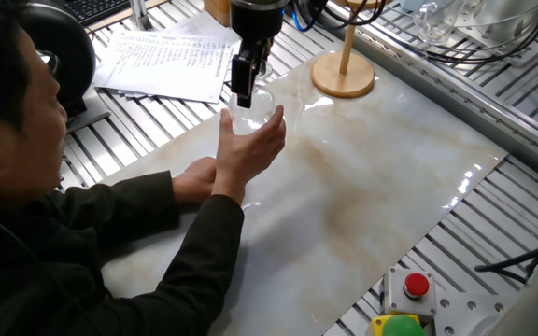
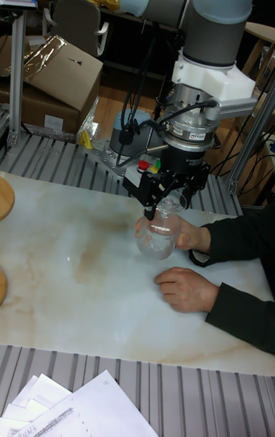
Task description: Put the glass cup onto the shelf
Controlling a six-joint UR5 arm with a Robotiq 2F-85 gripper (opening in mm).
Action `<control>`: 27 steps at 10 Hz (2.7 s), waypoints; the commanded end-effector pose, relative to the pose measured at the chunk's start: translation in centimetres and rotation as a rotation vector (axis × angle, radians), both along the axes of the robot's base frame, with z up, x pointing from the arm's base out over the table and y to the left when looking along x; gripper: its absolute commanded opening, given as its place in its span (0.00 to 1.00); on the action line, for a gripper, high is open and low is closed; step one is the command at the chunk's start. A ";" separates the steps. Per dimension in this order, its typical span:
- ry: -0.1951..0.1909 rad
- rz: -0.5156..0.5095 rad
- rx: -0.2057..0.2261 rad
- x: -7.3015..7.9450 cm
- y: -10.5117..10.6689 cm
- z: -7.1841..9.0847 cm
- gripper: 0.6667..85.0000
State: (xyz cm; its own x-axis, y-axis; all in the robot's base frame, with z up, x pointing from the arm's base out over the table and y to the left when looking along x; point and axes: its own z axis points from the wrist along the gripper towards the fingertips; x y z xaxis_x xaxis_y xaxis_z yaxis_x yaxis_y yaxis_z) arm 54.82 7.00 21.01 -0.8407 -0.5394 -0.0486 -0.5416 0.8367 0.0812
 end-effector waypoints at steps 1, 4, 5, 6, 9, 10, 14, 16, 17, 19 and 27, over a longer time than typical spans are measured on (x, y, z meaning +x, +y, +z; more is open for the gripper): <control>0.000 0.001 0.007 0.1 0.1 0.2 0.93; 0.013 0.000 0.003 -0.1 -0.2 0.6 0.93; 0.012 0.003 -0.003 -0.1 -0.3 0.7 0.91; 0.013 0.002 -0.002 0.0 -0.2 0.7 0.90; 0.018 -0.006 -0.017 0.1 -0.3 1.0 0.85; 0.019 -0.007 -0.019 0.1 -0.3 1.0 0.83; 0.033 -0.029 -0.021 -0.1 -0.2 1.3 0.67; 0.050 -0.069 -0.022 -0.2 0.1 1.6 0.43; 0.053 -0.081 -0.022 -0.2 0.1 1.6 0.35; 0.062 -0.108 -0.051 -0.4 -0.6 1.6 0.00; -0.015 0.008 -0.125 3.6 -5.7 2.6 0.00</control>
State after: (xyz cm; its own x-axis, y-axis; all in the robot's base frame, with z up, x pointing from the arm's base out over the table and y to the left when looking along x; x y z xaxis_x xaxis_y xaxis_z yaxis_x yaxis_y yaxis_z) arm 56.48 3.65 22.99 -0.8655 -0.5005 0.0189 -0.5008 0.8655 -0.0091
